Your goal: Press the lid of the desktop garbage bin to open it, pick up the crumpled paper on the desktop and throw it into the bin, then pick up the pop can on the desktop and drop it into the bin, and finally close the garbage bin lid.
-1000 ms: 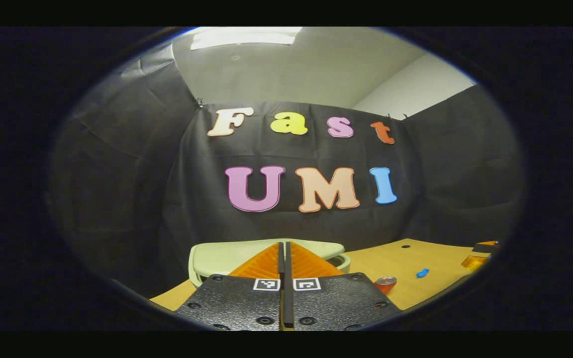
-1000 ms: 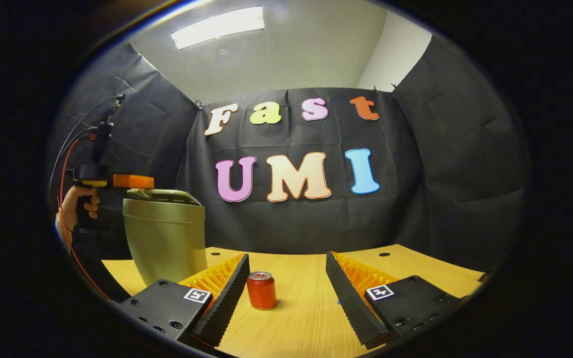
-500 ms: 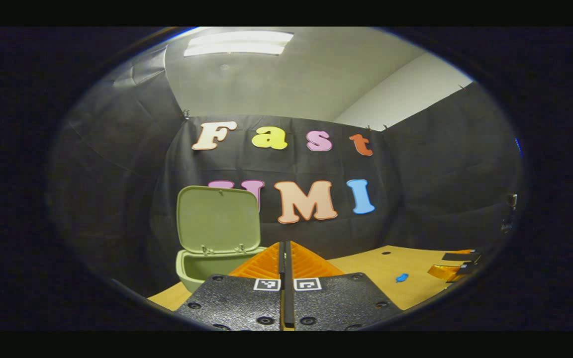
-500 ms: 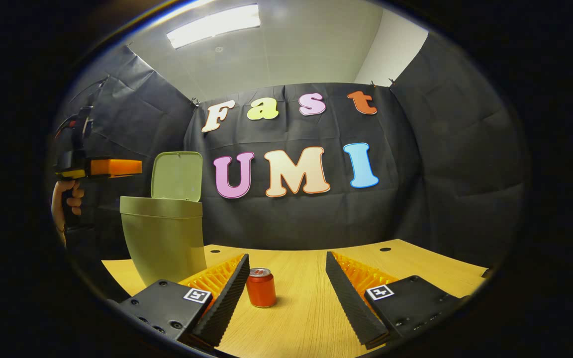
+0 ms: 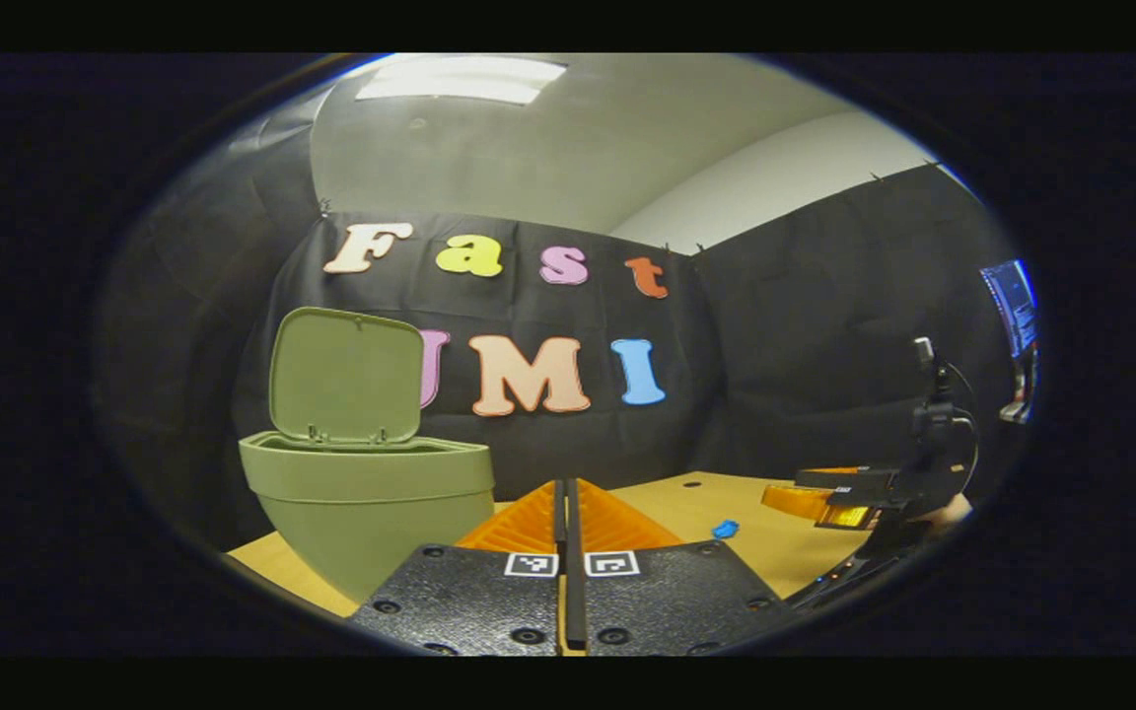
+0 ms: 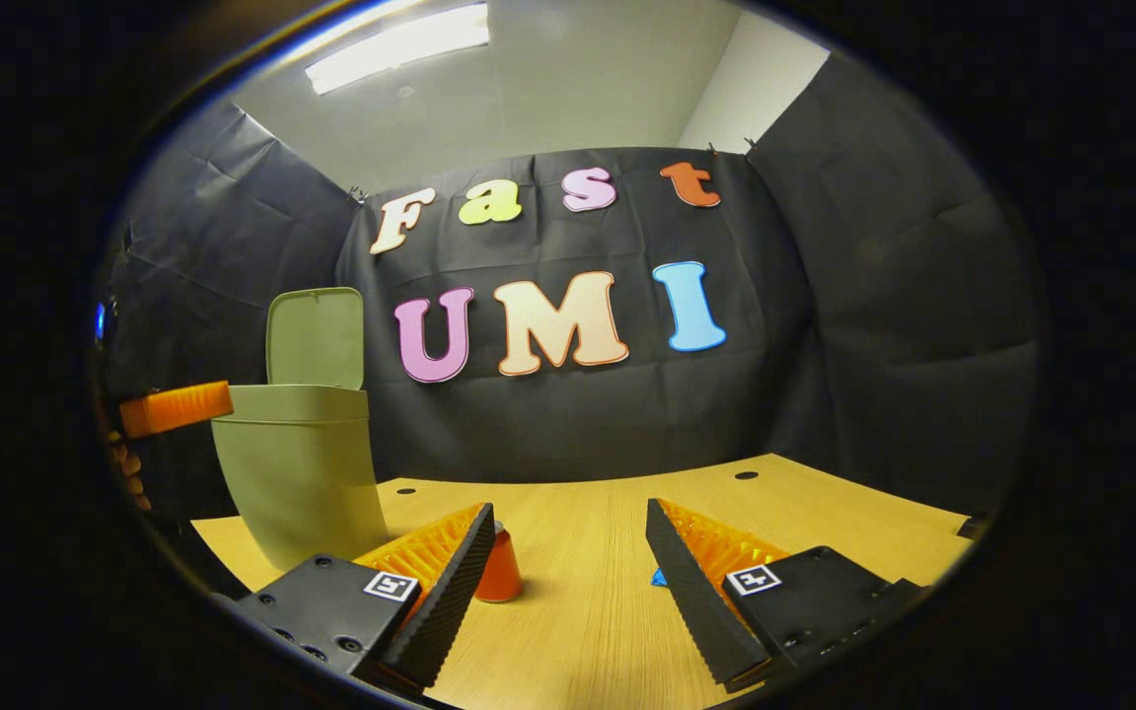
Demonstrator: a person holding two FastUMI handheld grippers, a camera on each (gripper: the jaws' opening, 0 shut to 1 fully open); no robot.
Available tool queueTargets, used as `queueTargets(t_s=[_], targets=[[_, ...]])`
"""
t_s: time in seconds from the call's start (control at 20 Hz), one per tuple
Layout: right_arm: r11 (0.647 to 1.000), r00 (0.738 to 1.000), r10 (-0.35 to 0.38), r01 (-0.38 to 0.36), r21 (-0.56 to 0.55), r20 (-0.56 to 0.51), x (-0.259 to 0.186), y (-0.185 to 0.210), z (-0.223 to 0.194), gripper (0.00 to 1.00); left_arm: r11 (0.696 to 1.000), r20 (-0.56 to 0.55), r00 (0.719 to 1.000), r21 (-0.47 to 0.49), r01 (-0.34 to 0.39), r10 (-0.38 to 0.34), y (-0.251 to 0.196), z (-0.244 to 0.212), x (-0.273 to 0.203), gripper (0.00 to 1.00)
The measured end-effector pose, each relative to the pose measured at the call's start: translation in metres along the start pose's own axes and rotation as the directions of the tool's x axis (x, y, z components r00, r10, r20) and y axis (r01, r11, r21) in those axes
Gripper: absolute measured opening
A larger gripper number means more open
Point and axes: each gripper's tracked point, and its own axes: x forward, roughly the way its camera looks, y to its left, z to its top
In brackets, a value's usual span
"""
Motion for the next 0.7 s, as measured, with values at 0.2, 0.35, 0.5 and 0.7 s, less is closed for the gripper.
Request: queueTargets(t_s=[0.2, 0.35, 0.5, 0.7], targets=[[0.999, 0.999, -0.039, 0.04, 0.017, -0.034, 0.006, -0.019, -0.01, 0.97, 0.999, -0.029, 1.0, -0.038, 0.001, -0.002, -0.001, -0.026, 0.005, 0.0], [0.999, 0.996, -0.044, 0.045, 0.009, -0.072, 0.012, -0.031, -0.017, 0.97, 0.997, -0.058, 0.998, -0.08, 0.011, -0.016, -0.003, -0.044, 0.007, 0.0], [0.998, 0.989, -0.056, 0.058, 0.016, -0.14, 0.031, -0.055, -0.021, 0.97, 0.997, -0.088, 0.996, -0.077, 0.013, -0.02, -0.001, -0.055, 0.009, 0.0], [0.998, 0.967, -0.045, 0.056, 0.04, -0.252, 0.063, -0.081, -0.025, 0.97, 0.999, -0.119, 0.993, -0.054, 0.009, -0.015, 0.004, -0.067, 0.012, 0.13]])
